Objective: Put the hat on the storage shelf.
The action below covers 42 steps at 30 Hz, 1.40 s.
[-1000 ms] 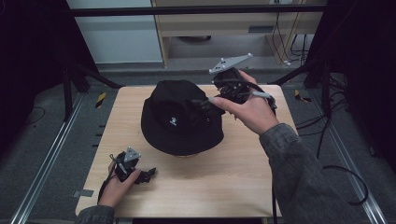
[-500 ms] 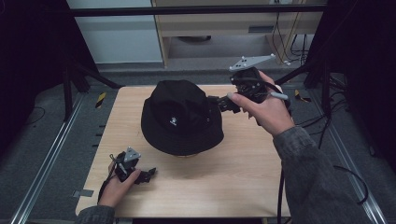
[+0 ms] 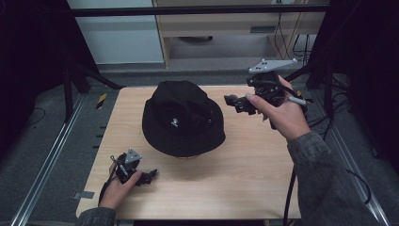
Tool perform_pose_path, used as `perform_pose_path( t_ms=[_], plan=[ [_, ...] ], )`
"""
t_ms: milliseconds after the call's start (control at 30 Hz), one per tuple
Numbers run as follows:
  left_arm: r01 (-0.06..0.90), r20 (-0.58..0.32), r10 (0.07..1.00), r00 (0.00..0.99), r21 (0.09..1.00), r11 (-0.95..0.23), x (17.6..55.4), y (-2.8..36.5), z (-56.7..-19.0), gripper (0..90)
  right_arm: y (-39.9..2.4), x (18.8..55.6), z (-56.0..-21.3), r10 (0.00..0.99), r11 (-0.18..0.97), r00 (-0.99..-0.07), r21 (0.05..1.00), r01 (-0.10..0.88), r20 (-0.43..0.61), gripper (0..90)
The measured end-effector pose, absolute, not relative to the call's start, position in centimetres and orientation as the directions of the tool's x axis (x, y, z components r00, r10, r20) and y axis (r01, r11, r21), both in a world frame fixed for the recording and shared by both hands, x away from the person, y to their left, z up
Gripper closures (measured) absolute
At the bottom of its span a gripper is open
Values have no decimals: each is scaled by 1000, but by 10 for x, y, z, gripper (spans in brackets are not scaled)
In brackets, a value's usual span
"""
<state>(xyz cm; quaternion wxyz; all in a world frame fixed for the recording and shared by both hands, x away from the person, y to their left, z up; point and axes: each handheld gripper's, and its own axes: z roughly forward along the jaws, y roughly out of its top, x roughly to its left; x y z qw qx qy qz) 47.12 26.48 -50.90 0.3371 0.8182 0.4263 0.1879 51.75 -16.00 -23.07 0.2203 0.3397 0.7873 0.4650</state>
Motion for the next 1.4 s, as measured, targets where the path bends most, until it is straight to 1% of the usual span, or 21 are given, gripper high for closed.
perform_pose_path(
  t_ms=[333, 433, 700, 733, 800, 1033, 1067, 1100, 1200, 1267, 1300, 1400],
  plan=[
    [574, 16, 826, 563, 712, -405, 471, 265, -509, 0, -186, 513, -241, 772, 304, -636, 885, 353, -12, 48],
    [573, 16, 825, 565, 712, -406, 471, 265, -509, 0, -189, 511, -243, 776, 304, -631, 883, 358, -11, 47],
    [571, 22, 822, 569, 709, -414, 471, 265, -509, 0, -202, 503, -260, 791, 314, -612, 869, 383, -16, 57],
    [571, 22, 822, 569, 709, -414, 471, 265, -509, 0, -205, 502, -269, 800, 321, -599, 864, 388, -28, 65],
    [571, 22, 822, 569, 709, -414, 471, 265, -509, 0, -206, 502, -271, 802, 322, -596, 862, 391, -29, 69],
    [571, 22, 822, 569, 709, -414, 471, 265, -509, 0, -213, 497, -299, 814, 319, -580, 849, 421, -18, 72],
    [571, 22, 822, 569, 709, -414, 471, 265, -509, 0, -214, 495, -309, 820, 319, -573, 843, 433, -16, 73],
    [571, 22, 822, 569, 709, -414, 471, 265, -509, 0, -214, 495, -309, 820, 319, -573, 843, 433, -16, 73],
    [571, 23, 822, 569, 709, -414, 471, 265, -509, 0, -217, 493, -328, 826, 309, -563, 834, 458, 2, 82],
    [571, 22, 822, 569, 709, -414, 471, 265, -509, 0, -217, 492, -332, 826, 308, -563, 833, 460, 6, 85],
    [571, 23, 822, 569, 709, -414, 471, 265, -509, 0, -218, 490, -342, 827, 308, -562, 828, 469, 11, 87],
    [571, 22, 822, 569, 709, -414, 471, 265, -509, 0, -219, 489, -350, 830, 303, -558, 825, 478, 18, 95]
  ],
)
